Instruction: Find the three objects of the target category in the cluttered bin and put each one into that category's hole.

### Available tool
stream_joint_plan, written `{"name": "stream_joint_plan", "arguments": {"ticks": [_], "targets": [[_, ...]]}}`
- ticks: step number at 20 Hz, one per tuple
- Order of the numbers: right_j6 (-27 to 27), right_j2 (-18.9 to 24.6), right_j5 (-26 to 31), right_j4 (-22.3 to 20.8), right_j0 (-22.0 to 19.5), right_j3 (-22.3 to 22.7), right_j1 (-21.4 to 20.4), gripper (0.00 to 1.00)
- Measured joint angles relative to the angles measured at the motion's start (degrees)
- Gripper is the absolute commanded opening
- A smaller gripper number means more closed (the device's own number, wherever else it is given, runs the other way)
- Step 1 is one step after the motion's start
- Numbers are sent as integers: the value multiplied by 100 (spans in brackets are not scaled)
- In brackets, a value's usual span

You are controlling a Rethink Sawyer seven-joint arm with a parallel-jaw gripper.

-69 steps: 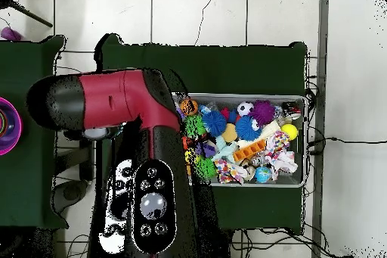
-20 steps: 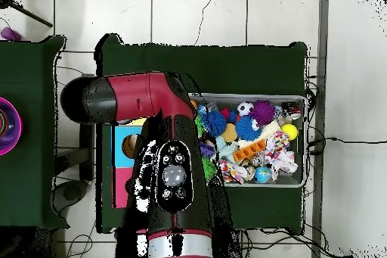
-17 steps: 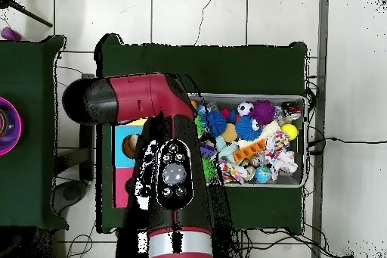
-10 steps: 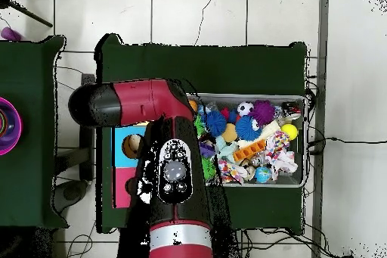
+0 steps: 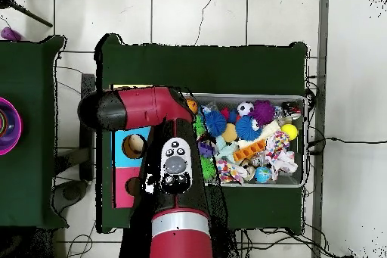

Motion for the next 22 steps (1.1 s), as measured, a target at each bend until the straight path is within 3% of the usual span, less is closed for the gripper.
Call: {"name": "stream_joint_plan", "arguments": {"ticks": [22], "targets": [[0,-4,-107,227,2,-21,72,0]]}}
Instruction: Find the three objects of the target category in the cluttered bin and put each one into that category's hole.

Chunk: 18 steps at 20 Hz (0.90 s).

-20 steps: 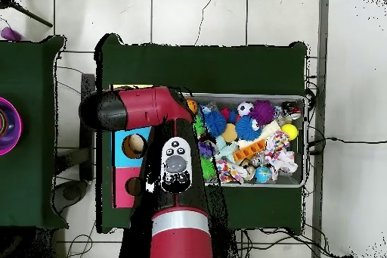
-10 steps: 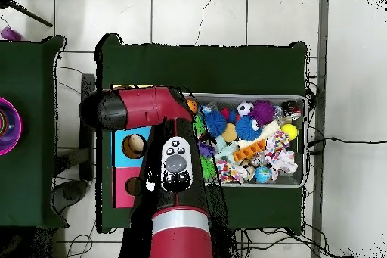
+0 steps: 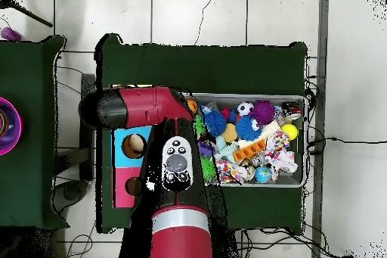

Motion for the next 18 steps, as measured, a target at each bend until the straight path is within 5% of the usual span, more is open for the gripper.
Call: {"name": "stream_joint_plan", "arguments": {"ticks": [18], "targets": [[0,-4,651,31,82,6,126,0]]}}
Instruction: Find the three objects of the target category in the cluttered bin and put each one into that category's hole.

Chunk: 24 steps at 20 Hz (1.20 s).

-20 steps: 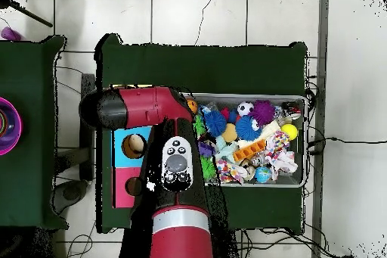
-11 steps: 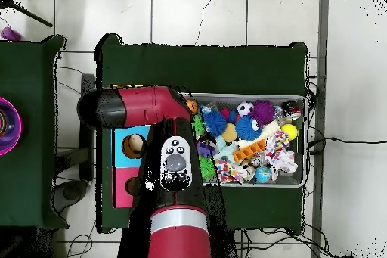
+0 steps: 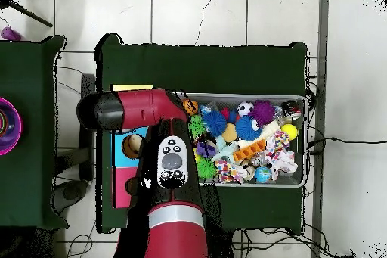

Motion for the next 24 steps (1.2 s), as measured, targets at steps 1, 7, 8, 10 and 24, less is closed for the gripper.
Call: {"name": "stream_joint_plan", "arguments": {"ticks": [1,7,8,10,24], "targets": [[0,0,0,0,1,10,-1,0],[0,0,-58,1,1,28,-4,0],[0,0,-97,1,0,46,-5,0],[0,1,-127,1,0,61,-5,0],[0,9,-1028,2,-47,320,289,0]]}}
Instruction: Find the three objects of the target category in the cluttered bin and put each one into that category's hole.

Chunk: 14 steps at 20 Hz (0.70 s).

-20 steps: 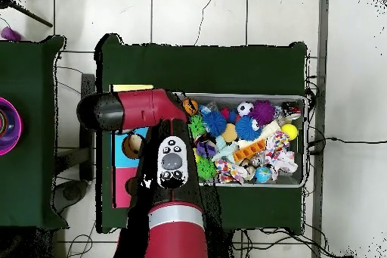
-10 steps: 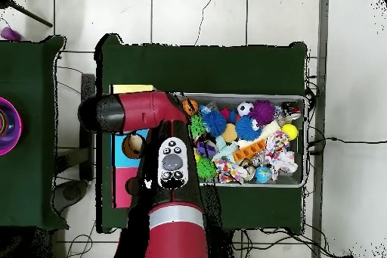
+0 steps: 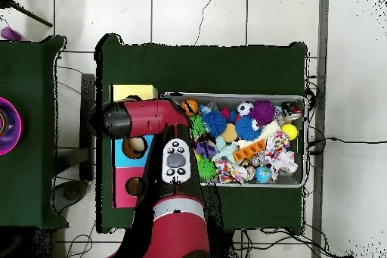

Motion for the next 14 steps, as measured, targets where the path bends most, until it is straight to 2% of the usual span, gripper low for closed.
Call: {"name": "stream_joint_plan", "arguments": {"ticks": [4,14], "targets": [[0,37,-268,59,-2,-4,83,0],[0,50,-359,84,-3,-5,90,0]]}}
